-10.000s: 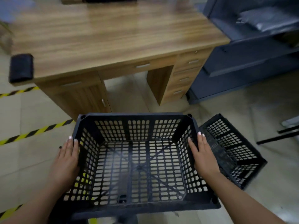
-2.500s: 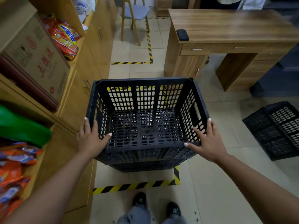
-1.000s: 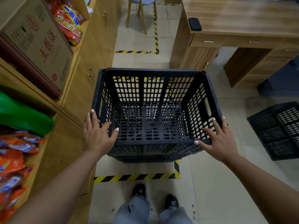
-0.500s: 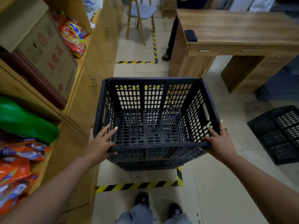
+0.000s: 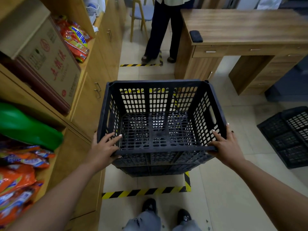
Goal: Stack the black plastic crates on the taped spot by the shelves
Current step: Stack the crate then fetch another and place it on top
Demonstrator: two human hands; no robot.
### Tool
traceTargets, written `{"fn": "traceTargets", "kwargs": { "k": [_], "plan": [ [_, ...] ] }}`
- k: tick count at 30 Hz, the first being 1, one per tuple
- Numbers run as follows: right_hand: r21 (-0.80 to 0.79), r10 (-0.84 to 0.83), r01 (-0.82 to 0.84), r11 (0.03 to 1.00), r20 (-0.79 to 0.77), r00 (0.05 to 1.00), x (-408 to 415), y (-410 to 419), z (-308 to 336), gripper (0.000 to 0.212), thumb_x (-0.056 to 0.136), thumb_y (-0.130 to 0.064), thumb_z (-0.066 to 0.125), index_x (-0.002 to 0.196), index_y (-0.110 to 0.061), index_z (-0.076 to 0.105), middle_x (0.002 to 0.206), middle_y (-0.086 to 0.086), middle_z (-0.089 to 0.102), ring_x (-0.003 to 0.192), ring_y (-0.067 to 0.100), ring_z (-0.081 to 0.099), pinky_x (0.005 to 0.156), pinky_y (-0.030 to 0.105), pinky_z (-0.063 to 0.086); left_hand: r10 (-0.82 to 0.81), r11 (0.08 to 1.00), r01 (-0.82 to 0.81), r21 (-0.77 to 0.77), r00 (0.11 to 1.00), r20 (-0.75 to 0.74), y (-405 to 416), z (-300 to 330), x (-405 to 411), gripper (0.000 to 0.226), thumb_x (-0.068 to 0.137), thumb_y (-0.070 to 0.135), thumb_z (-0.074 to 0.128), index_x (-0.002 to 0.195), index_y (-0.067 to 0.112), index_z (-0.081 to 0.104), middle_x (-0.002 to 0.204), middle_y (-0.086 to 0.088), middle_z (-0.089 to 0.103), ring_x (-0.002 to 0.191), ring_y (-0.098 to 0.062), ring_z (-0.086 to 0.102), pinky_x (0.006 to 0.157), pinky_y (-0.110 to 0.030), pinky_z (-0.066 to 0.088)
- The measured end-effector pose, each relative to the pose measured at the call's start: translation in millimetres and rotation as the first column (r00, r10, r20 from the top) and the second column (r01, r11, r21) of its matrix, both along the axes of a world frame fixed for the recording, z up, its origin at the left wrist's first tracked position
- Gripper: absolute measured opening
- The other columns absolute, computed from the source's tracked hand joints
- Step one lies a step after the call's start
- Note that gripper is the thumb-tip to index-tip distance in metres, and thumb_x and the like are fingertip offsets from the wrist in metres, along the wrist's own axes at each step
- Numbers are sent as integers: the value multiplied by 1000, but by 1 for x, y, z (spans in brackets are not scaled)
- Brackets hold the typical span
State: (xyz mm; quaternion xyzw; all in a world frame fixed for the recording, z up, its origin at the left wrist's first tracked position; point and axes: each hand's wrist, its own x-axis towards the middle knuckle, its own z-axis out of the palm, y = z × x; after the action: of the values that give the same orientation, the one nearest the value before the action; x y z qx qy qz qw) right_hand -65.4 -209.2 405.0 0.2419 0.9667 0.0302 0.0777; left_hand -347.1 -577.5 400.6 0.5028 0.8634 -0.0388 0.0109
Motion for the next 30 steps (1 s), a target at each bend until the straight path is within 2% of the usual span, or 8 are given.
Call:
{"fn": "traceTargets", "kwargs": {
  "k": [2,4,10,15,19,22,25,30],
  "plan": [
    [-10,-15,15,1000,-27,1000,-1,0,-2,38,57,-44,86,88,-25,76,126,16,62,130,62,25,95,67,35,18,999,-18,-38,1000,-5,-2,-4,-3,23,60,42,86,76,31,73,133,-1,59,128,-28,49,110,-50,-17],
    [-8,-36,36,999,-26,999,-1,-1,-3,42,59,-47,84,94,-27,74,129,15,60,132,59,23,98,66,33,34,997,-34,-71,999,-3,-2,-5,-3,24,63,44,84,80,30,73,134,-3,58,129,-28,48,109,-50,-17],
    [0,-3,3,1000,18,1000,0,6,-4,30,64,-47,81,78,-21,75,133,15,57,133,60,18,99,67,32,34,998,-33,-52,999,14,0,-3,1,23,58,42,86,75,32,74,124,-1,64,123,-27,53,109,-46,-17],
    [0,-3,2,1000,69,998,0,6,-1,39,76,-56,66,103,-28,73,148,8,41,141,51,-3,112,59,13,33,997,-30,-70,999,37,2,0,3,25,67,47,79,85,30,74,131,-2,60,130,-27,47,107,-46,-23],
    [-54,-48,51,997,47,998,-1,3,2,63,75,-63,62,130,-32,56,156,9,25,142,44,-13,114,57,4,66,995,-60,-79,995,73,5,1,5,71,71,86,33,113,38,65,147,0,44,141,-21,30,107,-48,-22],
    [-83,-73,81,993,91,993,0,1,7,90,67,-85,42,143,-37,34,160,7,6,141,38,-25,115,52,-6,158,987,-160,7,980,119,9,-1,5,94,70,89,1,143,39,34,160,3,12,147,-14,-1,105,-42,-29],
    [-130,-89,98,987,73,993,1,-1,11,106,57,-97,9,146,-41,23,160,4,-2,138,32,-33,114,49,-9,272,958,-281,56,953,132,17,-2,8,90,76,83,-5,147,37,27,160,1,10,147,-15,0,111,-41,-19],
    [-160,-90,100,982,64,994,-1,2,10,105,57,-97,8,145,-43,25,160,3,-3,138,30,-34,115,51,-3,299,952,-303,39,950,87,22,-4,10,88,81,79,1,142,30,41,155,-3,29,145,-21,18,115,-47,0]
  ]
}}
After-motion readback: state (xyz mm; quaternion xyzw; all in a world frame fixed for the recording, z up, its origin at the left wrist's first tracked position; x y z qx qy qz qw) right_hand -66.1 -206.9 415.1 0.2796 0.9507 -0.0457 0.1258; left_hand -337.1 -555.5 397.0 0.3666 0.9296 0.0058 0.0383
